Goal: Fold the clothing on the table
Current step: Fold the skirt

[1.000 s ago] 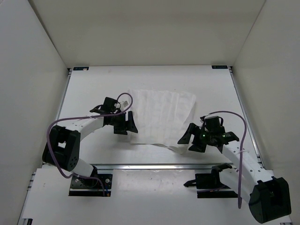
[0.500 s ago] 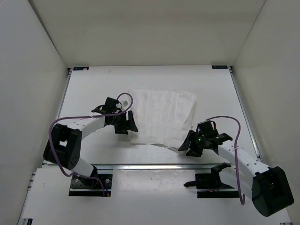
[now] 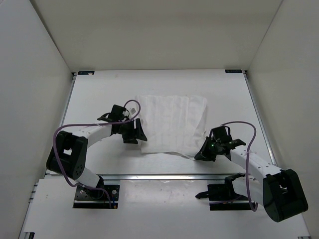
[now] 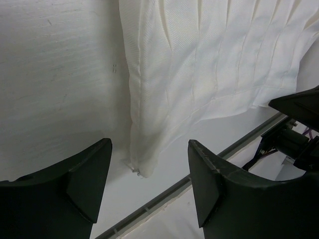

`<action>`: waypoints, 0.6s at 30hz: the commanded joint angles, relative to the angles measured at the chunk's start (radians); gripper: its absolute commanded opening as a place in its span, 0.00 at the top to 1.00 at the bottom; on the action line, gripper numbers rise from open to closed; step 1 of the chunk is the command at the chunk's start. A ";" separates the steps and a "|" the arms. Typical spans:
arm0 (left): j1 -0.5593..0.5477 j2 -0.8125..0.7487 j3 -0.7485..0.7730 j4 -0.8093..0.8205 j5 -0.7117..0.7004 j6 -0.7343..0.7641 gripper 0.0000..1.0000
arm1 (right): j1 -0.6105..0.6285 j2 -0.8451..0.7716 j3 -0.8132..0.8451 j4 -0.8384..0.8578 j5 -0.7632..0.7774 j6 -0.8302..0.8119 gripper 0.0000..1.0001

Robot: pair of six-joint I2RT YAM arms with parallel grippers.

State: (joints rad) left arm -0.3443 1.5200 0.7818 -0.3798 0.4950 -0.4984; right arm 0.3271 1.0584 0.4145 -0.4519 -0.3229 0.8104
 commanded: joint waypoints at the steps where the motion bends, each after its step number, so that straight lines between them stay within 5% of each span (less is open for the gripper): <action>1: -0.001 0.006 0.007 0.022 0.034 -0.002 0.28 | -0.031 0.005 0.044 0.048 0.001 -0.019 1.00; 8: -0.038 -0.049 -0.051 0.018 0.002 -0.069 0.31 | -0.039 0.049 0.144 0.064 0.010 -0.088 1.00; 18: -0.002 -0.077 -0.234 0.251 -0.046 -0.316 0.35 | 0.023 0.202 0.277 0.067 0.005 -0.155 0.99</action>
State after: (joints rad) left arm -0.3695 1.4490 0.5804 -0.2268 0.4976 -0.7330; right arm 0.3321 1.2442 0.6468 -0.4046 -0.3222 0.6971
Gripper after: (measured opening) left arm 0.643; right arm 0.012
